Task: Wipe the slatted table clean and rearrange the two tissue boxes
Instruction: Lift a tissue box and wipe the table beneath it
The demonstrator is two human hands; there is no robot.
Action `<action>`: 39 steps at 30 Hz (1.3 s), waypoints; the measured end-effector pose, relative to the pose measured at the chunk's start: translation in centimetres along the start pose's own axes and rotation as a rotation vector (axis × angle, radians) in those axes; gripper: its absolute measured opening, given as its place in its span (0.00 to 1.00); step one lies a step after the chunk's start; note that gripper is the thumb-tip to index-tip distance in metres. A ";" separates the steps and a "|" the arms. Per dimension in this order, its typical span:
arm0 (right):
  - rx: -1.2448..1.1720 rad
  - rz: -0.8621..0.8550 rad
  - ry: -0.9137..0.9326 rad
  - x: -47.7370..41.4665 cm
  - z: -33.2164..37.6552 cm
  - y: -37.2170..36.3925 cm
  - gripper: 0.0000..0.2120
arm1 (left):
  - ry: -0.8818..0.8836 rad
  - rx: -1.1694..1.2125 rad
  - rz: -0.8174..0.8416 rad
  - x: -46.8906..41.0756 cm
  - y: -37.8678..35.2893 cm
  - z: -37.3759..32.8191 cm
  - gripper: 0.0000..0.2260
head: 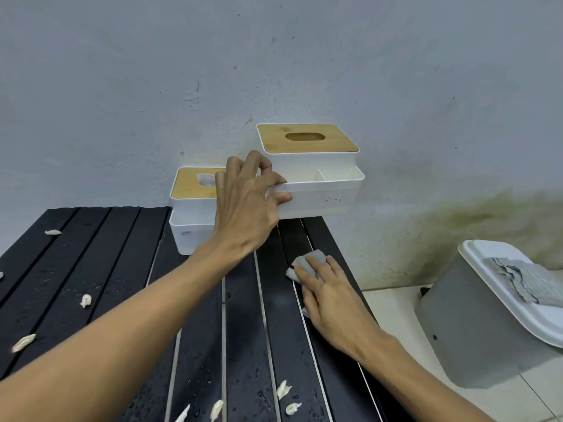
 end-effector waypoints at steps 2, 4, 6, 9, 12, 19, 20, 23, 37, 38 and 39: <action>0.026 0.019 0.005 -2.1 -0.2 -0.4 0.21 | -0.008 0.003 -0.001 -0.1 -0.1 -0.1 0.08; 0.056 0.024 -0.020 -5.1 -1.3 -1.2 0.25 | -0.004 -0.003 0.003 -0.1 -0.2 -0.2 0.08; 0.082 0.063 -0.108 -7.2 -2.3 -2.1 0.23 | 0.010 -0.005 0.012 0.1 -0.5 -0.2 0.08; 0.168 0.065 -0.102 -6.7 -1.1 -1.4 0.17 | 0.023 0.008 0.031 0.9 -1.2 -0.4 0.07; 0.059 0.044 -0.027 -2.7 0.8 0.6 0.20 | 0.030 0.010 0.032 1.7 -1.9 -0.4 0.06; 0.173 0.059 -0.020 5.0 1.9 2.2 0.21 | 0.051 0.013 0.079 3.4 -4.0 0.1 0.06; 0.137 0.094 -0.024 5.3 1.7 1.8 0.23 | 0.061 0.007 0.089 3.6 -4.3 0.2 0.06; 0.028 0.180 -0.119 5.8 0.7 0.7 0.26 | 0.074 -0.018 0.101 4.2 -4.9 0.7 0.06; 0.055 0.136 -0.133 5.9 1.1 1.1 0.26 | 0.106 -0.148 0.149 5.0 -6.2 2.3 0.08; 0.073 0.118 -0.117 5.9 1.3 1.3 0.26 | 0.109 -0.154 0.150 5.0 -6.3 2.4 0.08; 0.088 0.092 -0.097 5.9 1.5 1.5 0.26 | 0.111 -0.156 0.149 5.0 -6.3 2.5 0.08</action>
Point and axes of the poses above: each hand's wrist, its own x-axis away from the middle knuckle, its own y-axis out of the back of the hand, z = x × y, the point moved 6 cm from there along -x, towards the middle knuckle, and after that the axes turned 5 degrees about -x, right-handed, at the moved point
